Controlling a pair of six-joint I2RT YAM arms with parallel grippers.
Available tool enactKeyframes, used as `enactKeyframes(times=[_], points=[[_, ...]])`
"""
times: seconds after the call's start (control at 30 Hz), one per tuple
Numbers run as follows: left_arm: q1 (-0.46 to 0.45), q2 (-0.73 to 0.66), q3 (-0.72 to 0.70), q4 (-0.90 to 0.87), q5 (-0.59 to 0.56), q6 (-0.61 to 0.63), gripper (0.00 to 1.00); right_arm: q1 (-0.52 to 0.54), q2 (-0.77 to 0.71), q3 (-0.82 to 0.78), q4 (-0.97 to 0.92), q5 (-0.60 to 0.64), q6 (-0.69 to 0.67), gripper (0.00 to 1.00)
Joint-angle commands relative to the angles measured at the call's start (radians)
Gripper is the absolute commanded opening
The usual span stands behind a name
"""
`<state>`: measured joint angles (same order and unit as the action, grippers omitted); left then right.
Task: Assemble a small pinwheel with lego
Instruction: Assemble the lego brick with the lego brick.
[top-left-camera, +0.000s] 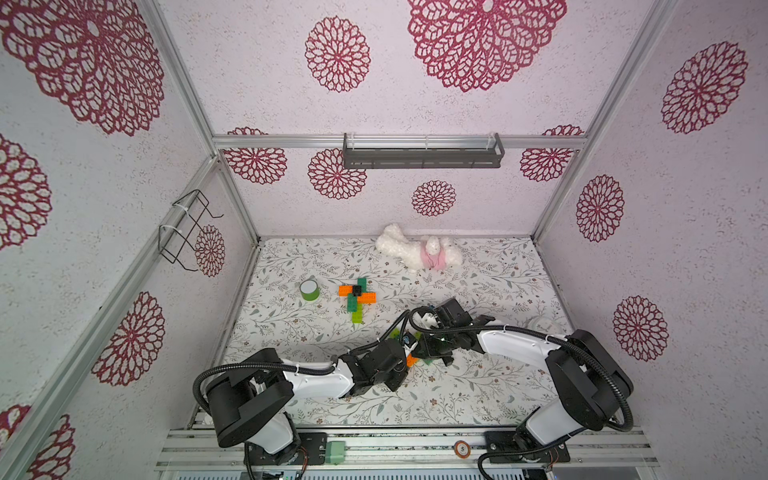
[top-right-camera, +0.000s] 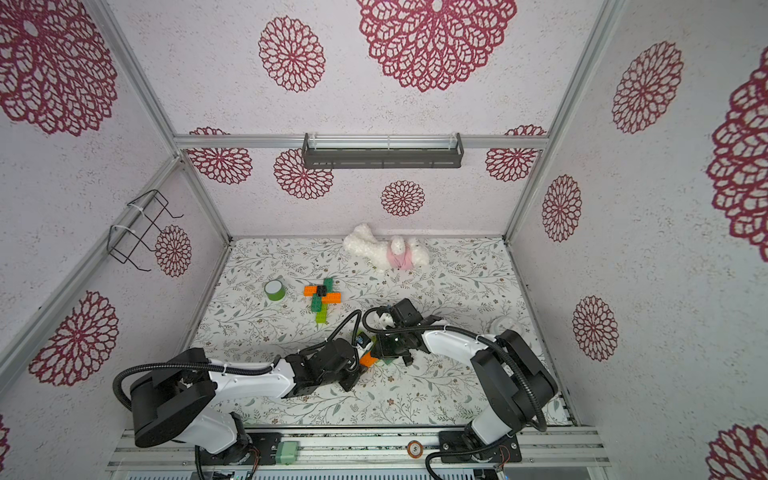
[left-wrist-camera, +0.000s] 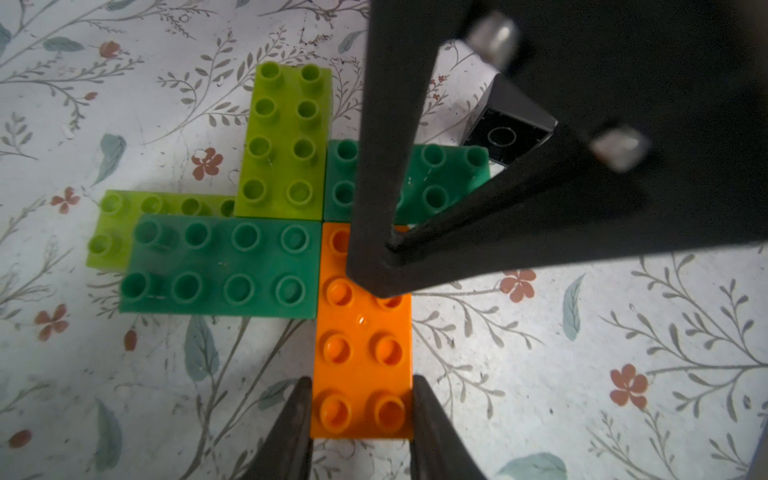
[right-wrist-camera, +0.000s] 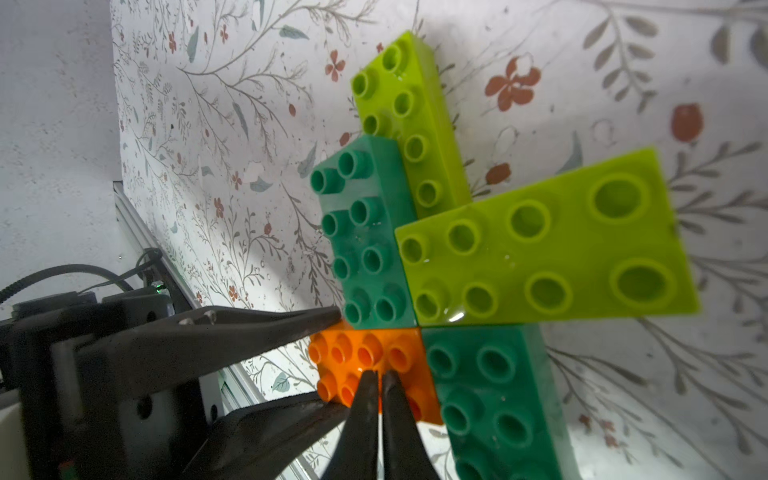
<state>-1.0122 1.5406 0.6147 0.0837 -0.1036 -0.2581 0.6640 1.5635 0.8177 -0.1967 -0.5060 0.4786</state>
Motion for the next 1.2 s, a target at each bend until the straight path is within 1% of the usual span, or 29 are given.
enactKeyframes(times=[0.0,0.23,0.37,0.53,0.77,0.93,1.07,1.17], points=[[-0.004,0.018,0.011,-0.004,-0.019,-0.009,0.14,0.001,0.041,-0.040,-0.084,0.098,-0.026,0.09],[-0.003,0.016,0.015,-0.012,-0.028,-0.013,0.18,0.002,0.064,-0.040,-0.109,0.168,-0.033,0.08],[-0.003,0.028,0.019,-0.011,-0.033,-0.016,0.20,0.000,0.072,-0.053,-0.103,0.172,-0.034,0.08],[-0.003,0.018,0.016,-0.016,-0.033,-0.021,0.25,0.000,0.052,-0.089,-0.058,0.113,-0.023,0.08],[-0.003,-0.013,0.000,-0.012,-0.042,-0.021,0.34,0.000,0.039,-0.057,-0.060,0.087,-0.020,0.08],[-0.002,-0.042,-0.014,-0.009,-0.051,-0.025,0.44,0.000,0.036,-0.032,-0.048,0.037,-0.017,0.09],[0.000,-0.099,-0.046,0.002,-0.058,-0.034,0.55,0.000,0.029,0.009,-0.039,-0.003,-0.015,0.10],[0.013,-0.163,-0.081,0.016,-0.051,-0.046,0.64,0.000,0.026,0.049,-0.047,-0.021,-0.019,0.14]])
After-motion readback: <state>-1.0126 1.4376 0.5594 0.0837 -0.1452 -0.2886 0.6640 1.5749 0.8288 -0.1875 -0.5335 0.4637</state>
